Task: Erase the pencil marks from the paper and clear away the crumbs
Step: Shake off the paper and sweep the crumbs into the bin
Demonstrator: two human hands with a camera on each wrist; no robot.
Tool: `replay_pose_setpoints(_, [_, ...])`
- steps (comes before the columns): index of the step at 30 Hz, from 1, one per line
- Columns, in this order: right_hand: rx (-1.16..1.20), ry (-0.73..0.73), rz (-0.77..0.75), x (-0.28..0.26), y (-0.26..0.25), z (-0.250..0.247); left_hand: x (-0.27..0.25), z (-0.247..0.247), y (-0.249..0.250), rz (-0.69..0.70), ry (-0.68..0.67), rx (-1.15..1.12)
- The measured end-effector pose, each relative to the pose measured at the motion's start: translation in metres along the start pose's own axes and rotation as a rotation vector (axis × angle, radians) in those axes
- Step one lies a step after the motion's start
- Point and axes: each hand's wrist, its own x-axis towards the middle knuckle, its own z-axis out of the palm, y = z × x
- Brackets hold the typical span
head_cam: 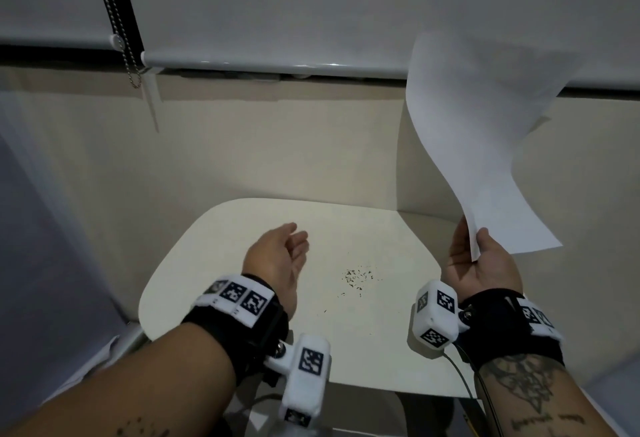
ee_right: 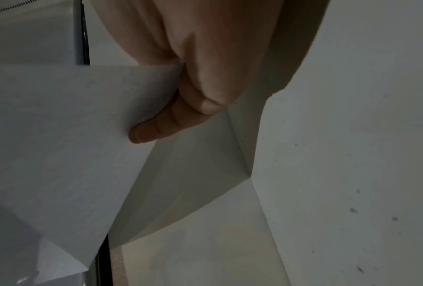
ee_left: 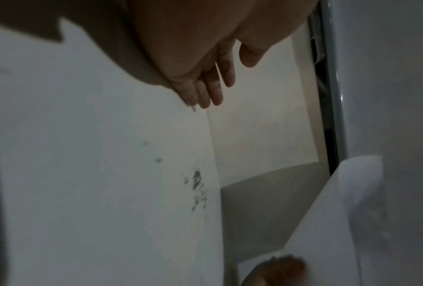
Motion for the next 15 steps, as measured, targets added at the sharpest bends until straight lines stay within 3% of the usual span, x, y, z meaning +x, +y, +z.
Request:
replay_pose_setpoints(6, [-0.386,-0.110,0.016,-0.023,0.005,0.016,-0.028,0.017,-0.028,-0.123,-0.260,0.073])
replay_pose_setpoints(10, [-0.675,-0.307,0.162,-0.047,0.012,0.034,-0.032,0.017,-0.021,-0.102,-0.238,0.102])
replay_pose_setpoints(15, [-0.860,-0.313,0.177,-0.051,0.032,0.075,-0.039,0.009,-0.016,-0.170,-0.257,0.064])
